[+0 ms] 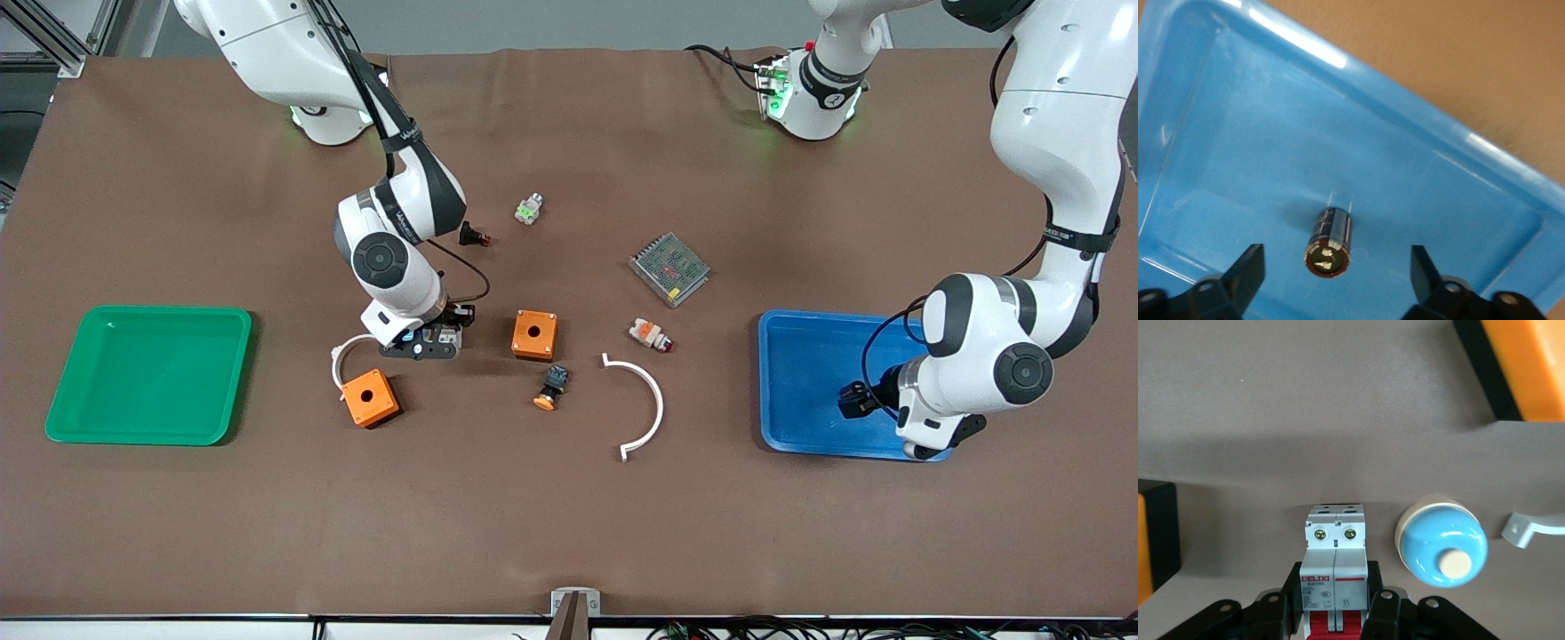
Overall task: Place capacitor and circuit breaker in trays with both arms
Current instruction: 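Release the capacitor in the blue tray while the right gripper carries the breaker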
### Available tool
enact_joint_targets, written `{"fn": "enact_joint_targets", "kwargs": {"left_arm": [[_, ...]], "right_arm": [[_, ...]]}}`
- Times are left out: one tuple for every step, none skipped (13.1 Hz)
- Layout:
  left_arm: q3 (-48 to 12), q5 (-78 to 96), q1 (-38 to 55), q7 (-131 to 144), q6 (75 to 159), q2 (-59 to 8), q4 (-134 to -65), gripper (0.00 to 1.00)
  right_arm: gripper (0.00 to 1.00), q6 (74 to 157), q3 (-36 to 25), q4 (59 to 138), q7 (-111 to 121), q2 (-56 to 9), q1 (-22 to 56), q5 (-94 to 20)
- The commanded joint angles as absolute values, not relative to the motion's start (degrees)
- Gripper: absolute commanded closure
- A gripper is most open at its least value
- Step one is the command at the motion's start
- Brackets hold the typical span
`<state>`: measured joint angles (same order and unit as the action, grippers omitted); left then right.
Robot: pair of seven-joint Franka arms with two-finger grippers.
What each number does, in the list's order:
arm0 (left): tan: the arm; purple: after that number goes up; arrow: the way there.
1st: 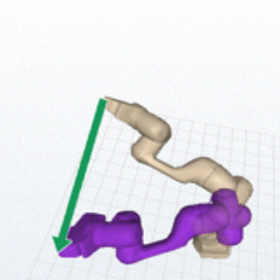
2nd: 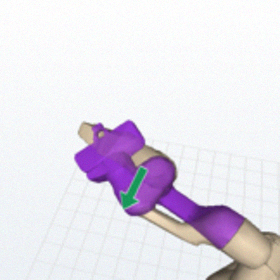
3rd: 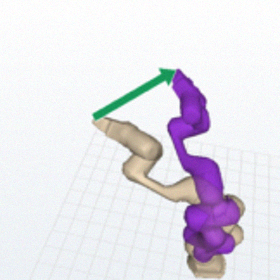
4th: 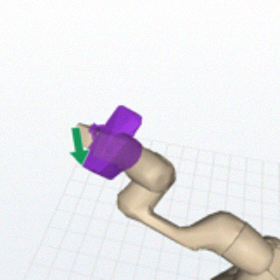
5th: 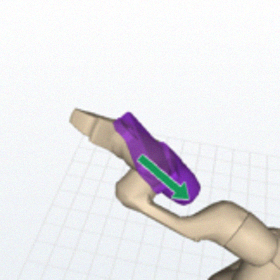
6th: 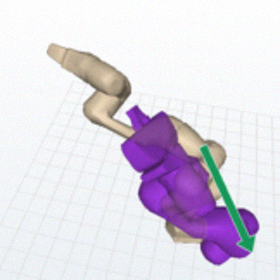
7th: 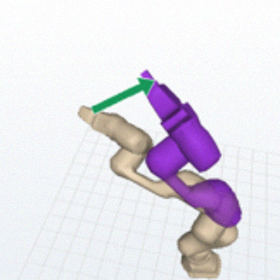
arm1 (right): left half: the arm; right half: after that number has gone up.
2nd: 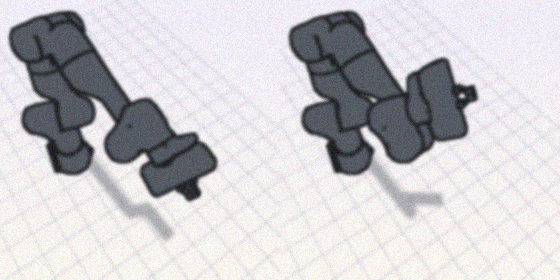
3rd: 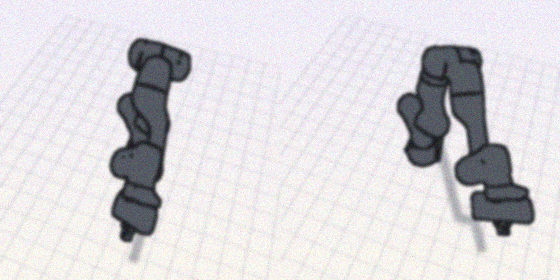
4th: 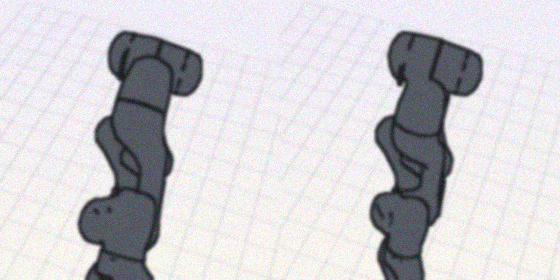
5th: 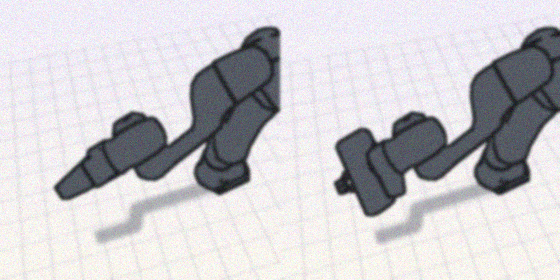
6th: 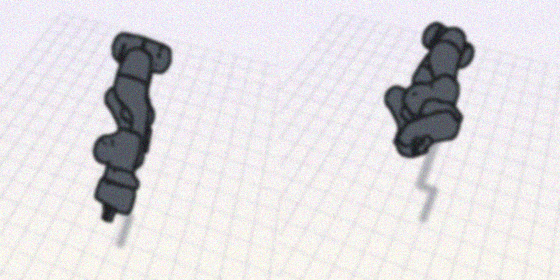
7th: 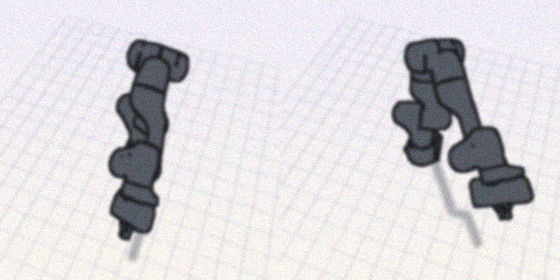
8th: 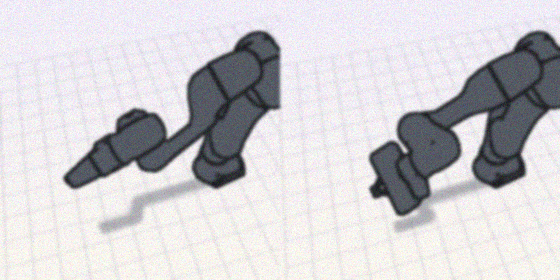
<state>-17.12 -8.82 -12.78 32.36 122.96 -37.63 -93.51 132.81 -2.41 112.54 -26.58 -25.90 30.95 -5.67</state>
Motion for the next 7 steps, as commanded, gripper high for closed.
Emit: {"fn": "enact_joint_targets", "kwargs": {"left_arm": [[-17.75,-9.93,-12.39,32.61,121.47,-35.08,-92.73,0.00],[-18.01,-10.02,-12.31,32.52,121.12,-34.02,-92.72,0.00],[-18.10,-10.02,-12.22,32.52,120.50,-33.06,-92.72,0.00],[-18.19,-10.02,-12.22,32.43,119.89,-31.83,-92.72,0.00],[-18.72,-10.02,-12.22,32.34,119.80,-30.42,-92.72,0.00],[-19.07,-10.02,-12.30,32.34,119.27,-29.11,-92.64,0.00],[-19.16,-10.02,-12.30,32.17,118.83,-27.79,-92.29,0.00]], "right_arm": [[0.87,124.13,-2.11,111.02,-26.72,-19.09,28.31,-4.66],[0.87,120.01,-2.11,109.35,-26.46,-17.51,26.47,-4.57],[0.87,115.71,-2.11,107.25,-25.76,-16.10,24.80,-4.57],[0.87,112.01,-2.11,105.23,-23.84,-15.21,22.78,-4.48],[0.87,108.32,-2.11,102.86,-20.95,-14.68,19.81,-4.48],[0.87,105.32,-2.11,100.74,-17.87,-14.50,16.73,-4.48],[0.87,103.47,-2.20,99.42,-15.32,-14.41,13.83,-4.40]]}}
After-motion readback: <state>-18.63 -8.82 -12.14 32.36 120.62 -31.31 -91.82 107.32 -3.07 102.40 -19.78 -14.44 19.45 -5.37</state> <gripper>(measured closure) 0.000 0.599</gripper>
